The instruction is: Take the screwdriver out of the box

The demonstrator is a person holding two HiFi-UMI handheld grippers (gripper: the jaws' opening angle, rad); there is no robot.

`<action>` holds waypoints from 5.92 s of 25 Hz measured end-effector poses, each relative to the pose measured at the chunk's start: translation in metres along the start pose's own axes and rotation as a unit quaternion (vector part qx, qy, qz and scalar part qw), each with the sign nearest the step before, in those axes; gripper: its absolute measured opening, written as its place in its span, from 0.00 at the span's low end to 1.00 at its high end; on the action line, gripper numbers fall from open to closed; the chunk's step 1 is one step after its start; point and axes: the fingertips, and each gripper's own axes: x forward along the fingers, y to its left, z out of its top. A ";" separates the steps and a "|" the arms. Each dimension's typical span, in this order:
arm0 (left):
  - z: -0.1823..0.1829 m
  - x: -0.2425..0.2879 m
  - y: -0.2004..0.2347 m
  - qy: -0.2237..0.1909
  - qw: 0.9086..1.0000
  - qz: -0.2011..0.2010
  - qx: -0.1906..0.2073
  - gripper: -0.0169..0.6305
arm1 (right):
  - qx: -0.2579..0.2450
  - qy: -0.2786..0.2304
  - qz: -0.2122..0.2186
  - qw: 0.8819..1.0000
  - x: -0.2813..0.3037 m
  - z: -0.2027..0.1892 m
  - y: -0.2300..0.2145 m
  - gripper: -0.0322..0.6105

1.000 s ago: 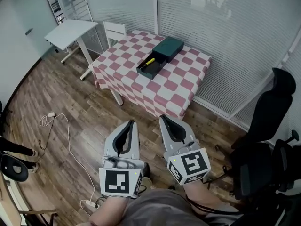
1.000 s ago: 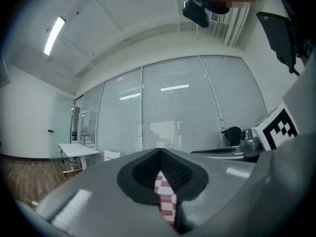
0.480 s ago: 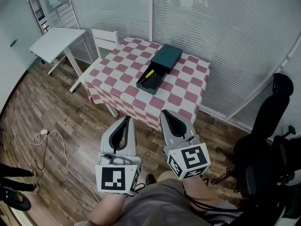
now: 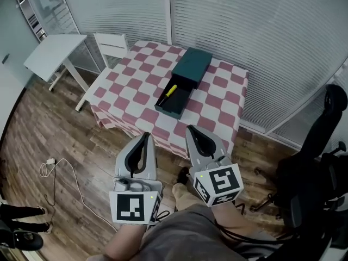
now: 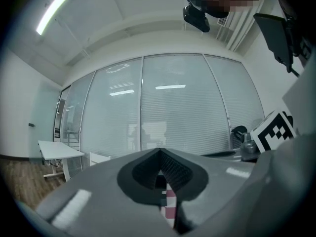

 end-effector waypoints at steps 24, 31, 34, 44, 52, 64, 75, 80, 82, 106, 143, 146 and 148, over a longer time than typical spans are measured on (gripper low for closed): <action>-0.007 0.215 0.097 0.019 0.999 -0.034 0.012 0.03 | 0.027 0.042 -0.045 0.998 0.213 0.001 -0.110 0.09; -0.025 0.270 0.120 0.034 0.994 -0.105 0.002 0.03 | 0.054 0.079 -0.112 0.989 0.254 -0.030 -0.131 0.09; -0.036 0.294 0.137 0.047 0.990 -0.131 -0.002 0.03 | 0.074 0.104 -0.143 0.981 0.270 -0.053 -0.134 0.09; -0.104 0.345 0.156 0.118 0.971 -0.209 -0.021 0.03 | 0.125 0.193 -0.235 0.944 0.301 -0.143 -0.149 0.19; -0.147 0.362 0.165 0.156 0.958 -0.237 -0.047 0.03 | 0.148 0.253 -0.264 0.919 0.307 -0.189 -0.147 0.28; -0.163 0.370 0.179 0.171 0.954 -0.238 -0.069 0.03 | 0.130 0.321 -0.268 0.899 0.307 -0.217 -0.152 0.23; -0.137 0.354 0.168 0.146 0.961 -0.229 -0.052 0.03 | 0.101 0.243 -0.249 0.932 0.305 -0.168 -0.147 0.20; -0.106 0.347 0.153 0.110 0.967 -0.227 -0.038 0.03 | 0.076 0.160 -0.238 0.955 0.300 -0.098 -0.150 0.20; -0.091 0.343 0.144 0.094 0.969 -0.227 -0.035 0.03 | 0.060 0.126 -0.234 0.962 0.293 -0.064 -0.151 0.20; 0.022 0.310 0.001 -0.033 0.953 -0.300 -0.012 0.03 | -0.077 -0.037 -0.308 0.948 0.136 0.114 -0.187 0.20; -0.114 0.343 -0.008 0.143 0.941 -0.307 0.010 0.03 | 0.116 0.215 -0.349 0.905 0.125 -0.202 -0.263 0.23; -0.107 0.344 -0.003 0.136 0.944 -0.300 0.009 0.03 | 0.112 0.208 -0.349 0.907 0.126 -0.192 -0.263 0.22; -0.098 0.344 0.001 0.127 0.947 -0.294 0.007 0.03 | 0.107 0.195 -0.347 0.911 0.128 -0.176 -0.262 0.21</action>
